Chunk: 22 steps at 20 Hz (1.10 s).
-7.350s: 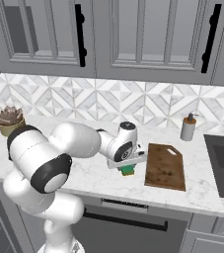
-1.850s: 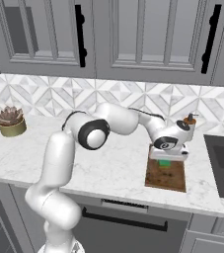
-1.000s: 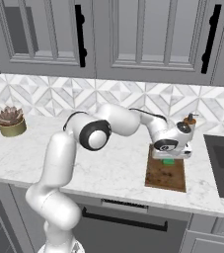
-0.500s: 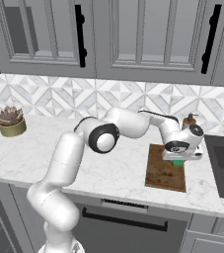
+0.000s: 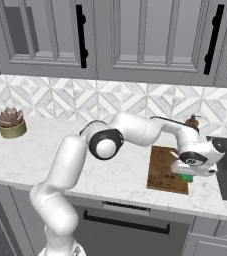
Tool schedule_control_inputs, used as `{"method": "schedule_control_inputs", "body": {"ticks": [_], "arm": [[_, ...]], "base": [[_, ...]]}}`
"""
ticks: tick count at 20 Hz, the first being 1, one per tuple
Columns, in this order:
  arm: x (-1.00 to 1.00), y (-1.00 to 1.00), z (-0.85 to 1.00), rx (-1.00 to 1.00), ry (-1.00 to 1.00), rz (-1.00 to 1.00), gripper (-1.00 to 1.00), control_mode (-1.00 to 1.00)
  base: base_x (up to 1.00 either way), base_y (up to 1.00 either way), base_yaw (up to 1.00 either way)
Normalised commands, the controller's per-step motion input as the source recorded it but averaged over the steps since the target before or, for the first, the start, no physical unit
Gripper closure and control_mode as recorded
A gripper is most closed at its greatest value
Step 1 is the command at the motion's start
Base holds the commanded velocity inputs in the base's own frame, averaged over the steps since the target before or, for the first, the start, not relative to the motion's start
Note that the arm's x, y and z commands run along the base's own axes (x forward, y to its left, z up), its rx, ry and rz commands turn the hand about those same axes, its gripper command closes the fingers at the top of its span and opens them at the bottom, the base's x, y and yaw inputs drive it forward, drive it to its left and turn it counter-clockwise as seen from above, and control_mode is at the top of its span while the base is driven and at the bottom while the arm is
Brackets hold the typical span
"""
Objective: Pick up the sponge from the counter and clean the cutting board by briefly scrubbing or pressing down on the cutting board. Once finished, release the sponge.
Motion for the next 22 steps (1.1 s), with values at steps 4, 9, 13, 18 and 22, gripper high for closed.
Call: {"method": "schedule_control_inputs", "body": {"ticks": [4,9,13,18,22], "arm": [[-0.92,0.02,-0.16,0.0,-0.02,0.0,1.0,-1.0],[-0.23,0.53,-0.16,-0.01,0.0,0.0,1.0,-1.0],[0.0,0.96,0.0,-0.07,0.0,0.0,1.0,-1.0],[0.0,0.84,0.0,-0.07,-0.02,-0.04,1.0,-1.0],[0.0,0.79,0.0,-0.07,0.0,-0.05,1.0,-1.0]], "base": [[0.0,0.0,0.0],[0.0,0.0,0.0],[0.0,0.0,0.0],[0.0,0.0,0.0],[0.0,0.0,0.0]]}}
